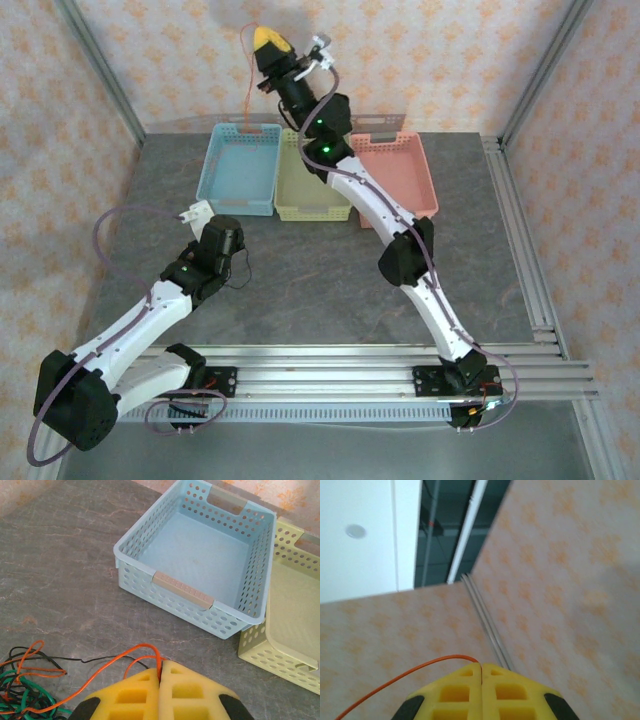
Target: Untangle the cables
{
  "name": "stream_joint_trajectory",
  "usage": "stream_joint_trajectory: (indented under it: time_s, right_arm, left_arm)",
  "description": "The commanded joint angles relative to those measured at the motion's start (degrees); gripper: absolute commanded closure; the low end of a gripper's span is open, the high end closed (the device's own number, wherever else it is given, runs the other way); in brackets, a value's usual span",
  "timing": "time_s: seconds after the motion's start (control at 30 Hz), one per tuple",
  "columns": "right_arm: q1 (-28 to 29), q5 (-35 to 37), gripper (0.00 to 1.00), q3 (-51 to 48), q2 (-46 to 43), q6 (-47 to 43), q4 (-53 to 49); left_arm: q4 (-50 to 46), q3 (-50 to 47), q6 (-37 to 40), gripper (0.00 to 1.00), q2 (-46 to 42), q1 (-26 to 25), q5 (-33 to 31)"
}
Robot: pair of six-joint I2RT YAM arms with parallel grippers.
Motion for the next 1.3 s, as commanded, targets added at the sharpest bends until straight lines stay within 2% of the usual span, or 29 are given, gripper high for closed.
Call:
stream_joint_trajectory:
  time_s: [0.0,0.2,0.33,0.53,0.8,0.93,1.13,1.27]
  right_arm:
    - [0.11,1.32,1.00,-3.70,5.03,-2.05,-2.23]
    - [-0.15,4.25,1.00,-5.77,13.56,-2.69,0.29]
    - [-0.12,2.60,1.00,-5.31,17.03,-2.72,-2.02]
    - [-0.20,2.19,1.00,-6.76,15.48,-3.87,-2.38]
    - [-0.15,1.88,1.00,-4.38,8.64,-3.58,-2.04]
    - [-0.17,2.03,1.00,-7.38,8.28,-4.22,-3.05]
    - [-0.22,1.68,0.92,-17.90,8.79,-4.22,-4.37]
    - [-0.34,2.45,0.72,-21.92,8.33,-5.96,-8.68]
  left_arm:
    - [0.88,1.62,0.92,1.00,-0.12,0.39,-0.55]
    - [0.77,1.60,0.96,1.00,-0.56,0.32,-0.63]
    - [0.69,1.65,0.97,1.00,-0.54,0.36,-0.63]
    - [0.82,1.77,0.97,1.00,0.05,0.34,-0.47]
    - [0.78,1.80,0.92,1.00,0.12,0.39,-0.71]
    - [0.77,1.72,1.04,1.00,-0.01,0.31,-0.79]
    - [0.69,1.62,0.97,1.00,-0.39,0.36,-1.00]
    - [0.52,1.71,0.95,1.00,-0.46,0.35,-0.92]
